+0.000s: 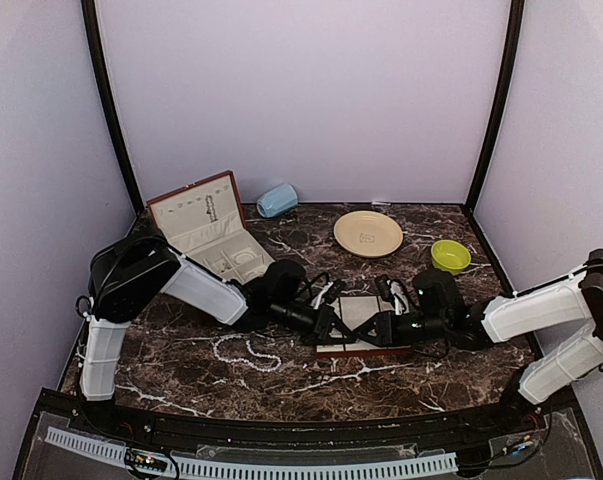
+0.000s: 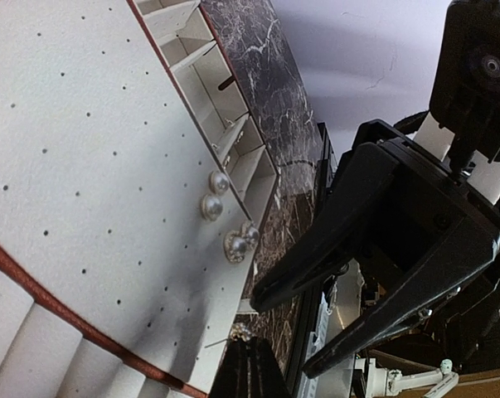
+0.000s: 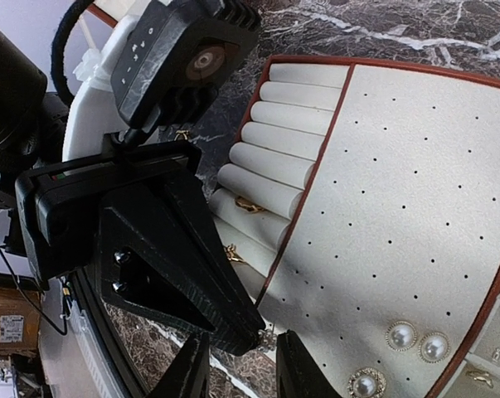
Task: Organize the mixed jewelry
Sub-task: Adjust the compartment layer at the center of the board.
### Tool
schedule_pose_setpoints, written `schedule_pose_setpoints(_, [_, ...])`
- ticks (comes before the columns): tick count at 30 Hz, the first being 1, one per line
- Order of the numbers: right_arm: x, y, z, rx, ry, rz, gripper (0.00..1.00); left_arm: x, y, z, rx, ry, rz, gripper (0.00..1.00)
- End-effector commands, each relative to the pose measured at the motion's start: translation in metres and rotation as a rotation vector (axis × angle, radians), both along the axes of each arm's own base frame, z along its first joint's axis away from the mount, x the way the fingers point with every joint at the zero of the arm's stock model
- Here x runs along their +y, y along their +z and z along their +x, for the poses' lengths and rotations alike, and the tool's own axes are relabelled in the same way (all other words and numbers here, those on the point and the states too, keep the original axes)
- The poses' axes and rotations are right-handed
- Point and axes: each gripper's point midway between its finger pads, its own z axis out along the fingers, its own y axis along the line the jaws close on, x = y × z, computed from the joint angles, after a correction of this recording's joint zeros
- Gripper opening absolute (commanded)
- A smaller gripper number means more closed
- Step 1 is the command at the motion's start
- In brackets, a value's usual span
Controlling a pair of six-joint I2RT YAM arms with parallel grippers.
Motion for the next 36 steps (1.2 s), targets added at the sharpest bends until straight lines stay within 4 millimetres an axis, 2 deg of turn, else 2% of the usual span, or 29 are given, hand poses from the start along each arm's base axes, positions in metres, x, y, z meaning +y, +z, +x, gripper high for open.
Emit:
schedule_pose_setpoints(1, [0.007, 0.013, 0.007, -0.044, -0.007, 0.028, 0.29, -0.001, 0.002, -0.006, 0.012, -0.015, -0.016, 0.00])
schedule_pose_setpoints(36, [-0.002, 0.029, 0.013, -0.093, -0.072, 0.047, 0.29, 0.005, -0.012, -0.004, 0.022, 0.027, 0.029, 0.00])
